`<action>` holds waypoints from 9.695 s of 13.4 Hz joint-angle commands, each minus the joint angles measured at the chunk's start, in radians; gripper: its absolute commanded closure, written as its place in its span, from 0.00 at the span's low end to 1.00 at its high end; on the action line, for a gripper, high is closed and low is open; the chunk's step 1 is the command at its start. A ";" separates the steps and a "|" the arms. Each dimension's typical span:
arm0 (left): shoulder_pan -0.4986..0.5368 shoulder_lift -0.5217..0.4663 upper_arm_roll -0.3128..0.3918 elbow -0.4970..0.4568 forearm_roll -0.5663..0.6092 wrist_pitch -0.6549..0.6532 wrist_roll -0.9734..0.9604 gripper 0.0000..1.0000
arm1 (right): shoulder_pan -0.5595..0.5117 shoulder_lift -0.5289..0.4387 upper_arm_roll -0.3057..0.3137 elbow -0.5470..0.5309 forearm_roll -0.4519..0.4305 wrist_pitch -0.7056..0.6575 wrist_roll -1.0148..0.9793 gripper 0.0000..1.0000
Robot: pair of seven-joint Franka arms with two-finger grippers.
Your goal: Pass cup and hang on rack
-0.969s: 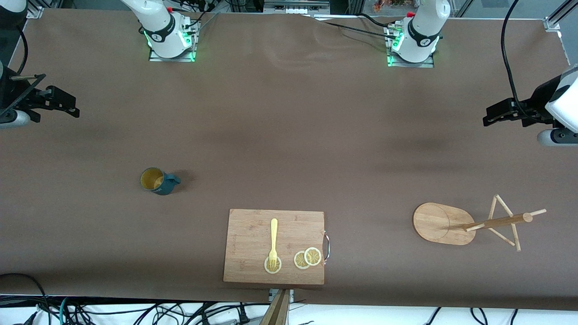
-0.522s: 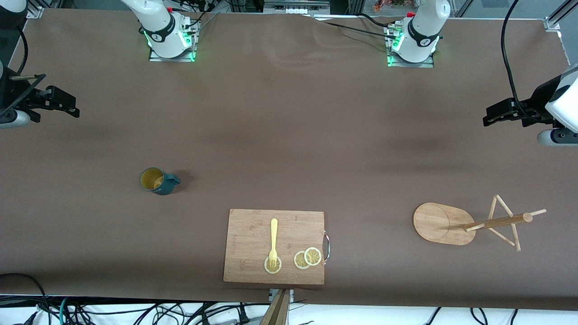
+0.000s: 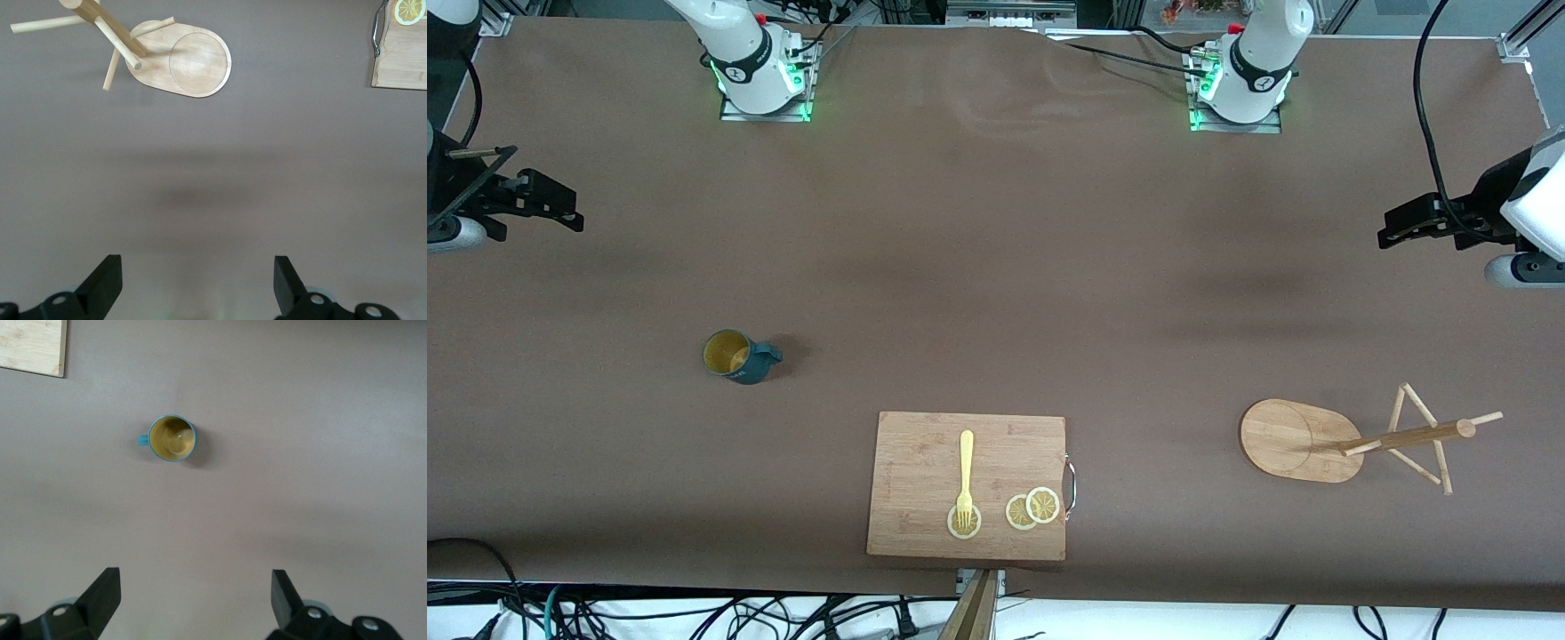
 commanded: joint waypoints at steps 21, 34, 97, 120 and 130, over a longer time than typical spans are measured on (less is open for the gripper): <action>-0.006 0.019 0.001 0.039 0.013 -0.010 -0.010 0.00 | 0.003 -0.011 0.019 -0.019 0.008 0.016 0.006 0.00; -0.005 0.020 0.001 0.039 0.013 -0.010 -0.010 0.00 | 0.080 0.015 0.042 -0.327 -0.009 0.296 0.093 0.00; 0.007 0.050 0.005 0.056 0.013 -0.011 -0.006 0.00 | 0.871 0.814 0.122 0.295 -0.352 0.645 1.684 0.01; 0.012 0.000 0.005 -0.459 -0.448 0.189 1.316 0.00 | 0.263 0.251 -0.231 0.271 0.016 -0.094 0.094 0.00; 0.007 -0.003 -0.004 -0.858 -0.923 0.597 1.874 0.00 | -0.100 0.070 0.104 0.068 -0.098 -0.070 -0.026 0.00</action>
